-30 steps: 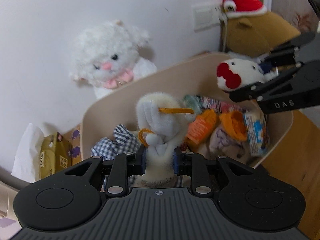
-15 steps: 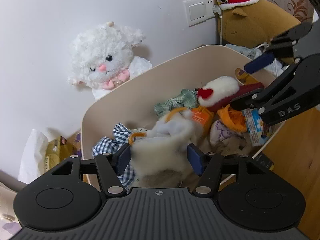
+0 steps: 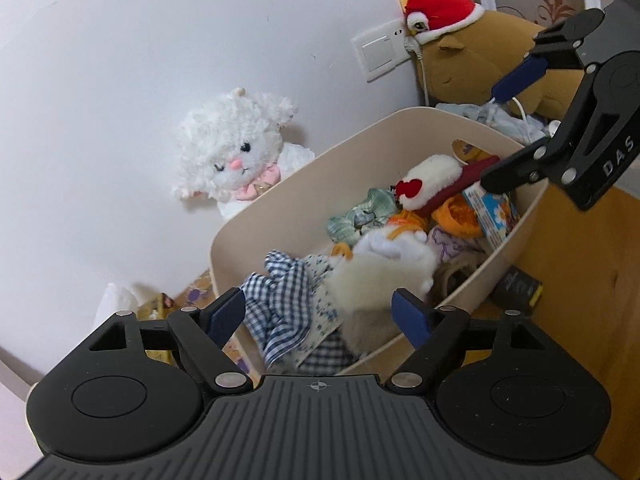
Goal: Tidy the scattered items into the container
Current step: 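Open both grippers to drop the plush toys into the basket, then move both grippers back toward the clear packet and black box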
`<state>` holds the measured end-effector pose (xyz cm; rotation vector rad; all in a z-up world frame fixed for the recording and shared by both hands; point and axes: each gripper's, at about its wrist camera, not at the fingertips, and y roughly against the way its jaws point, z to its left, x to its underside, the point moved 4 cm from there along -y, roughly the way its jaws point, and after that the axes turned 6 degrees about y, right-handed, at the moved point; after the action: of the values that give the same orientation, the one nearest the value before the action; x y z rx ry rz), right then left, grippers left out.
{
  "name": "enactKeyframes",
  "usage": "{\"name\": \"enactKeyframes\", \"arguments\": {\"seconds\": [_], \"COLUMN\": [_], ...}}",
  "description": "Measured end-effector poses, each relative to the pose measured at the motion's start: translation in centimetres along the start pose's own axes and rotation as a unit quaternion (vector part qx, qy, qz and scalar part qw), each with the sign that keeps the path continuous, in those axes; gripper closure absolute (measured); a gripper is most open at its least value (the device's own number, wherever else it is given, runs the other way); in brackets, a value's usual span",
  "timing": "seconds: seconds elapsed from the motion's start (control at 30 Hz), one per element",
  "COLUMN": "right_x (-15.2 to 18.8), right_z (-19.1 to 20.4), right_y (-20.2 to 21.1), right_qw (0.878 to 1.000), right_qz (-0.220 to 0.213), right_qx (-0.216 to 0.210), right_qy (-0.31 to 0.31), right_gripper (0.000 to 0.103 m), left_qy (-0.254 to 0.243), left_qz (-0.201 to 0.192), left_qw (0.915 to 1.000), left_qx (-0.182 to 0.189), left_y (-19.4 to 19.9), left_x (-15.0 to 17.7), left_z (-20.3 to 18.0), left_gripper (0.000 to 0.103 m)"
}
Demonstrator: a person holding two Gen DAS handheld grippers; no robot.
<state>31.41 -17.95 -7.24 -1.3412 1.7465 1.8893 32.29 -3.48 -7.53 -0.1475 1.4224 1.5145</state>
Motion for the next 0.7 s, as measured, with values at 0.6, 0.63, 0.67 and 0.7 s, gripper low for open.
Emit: {"name": "enactKeyframes", "arguments": {"seconds": [0.6, 0.63, 0.67, 0.7], "right_x": [8.0, 8.4, 8.8, 9.2], "right_z": [4.0, 4.2, 4.5, 4.7], "right_y": [-1.0, -1.3, -1.5, -1.9], "right_qw": [0.996, 0.995, 0.995, 0.994], "right_qz": [0.079, 0.084, 0.089, 0.096], "right_qx": [-0.04, -0.041, -0.041, -0.041], "right_qy": [-0.018, -0.018, -0.016, -0.015], "right_gripper": [0.0, 0.0, 0.0, 0.0], "left_qy": [-0.062, -0.066, -0.072, -0.078], "left_qz": [0.095, 0.1, 0.104, 0.106], "left_qw": [0.993, 0.9921, 0.9911, 0.9902], "left_qx": [0.033, 0.038, 0.042, 0.045], "left_y": [-0.7, -1.0, -1.3, -1.6], "left_x": [7.2, 7.5, 7.8, 8.2], "left_z": [2.3, 2.2, 2.2, 2.1], "left_gripper": [0.017, 0.017, 0.017, 0.017]}}
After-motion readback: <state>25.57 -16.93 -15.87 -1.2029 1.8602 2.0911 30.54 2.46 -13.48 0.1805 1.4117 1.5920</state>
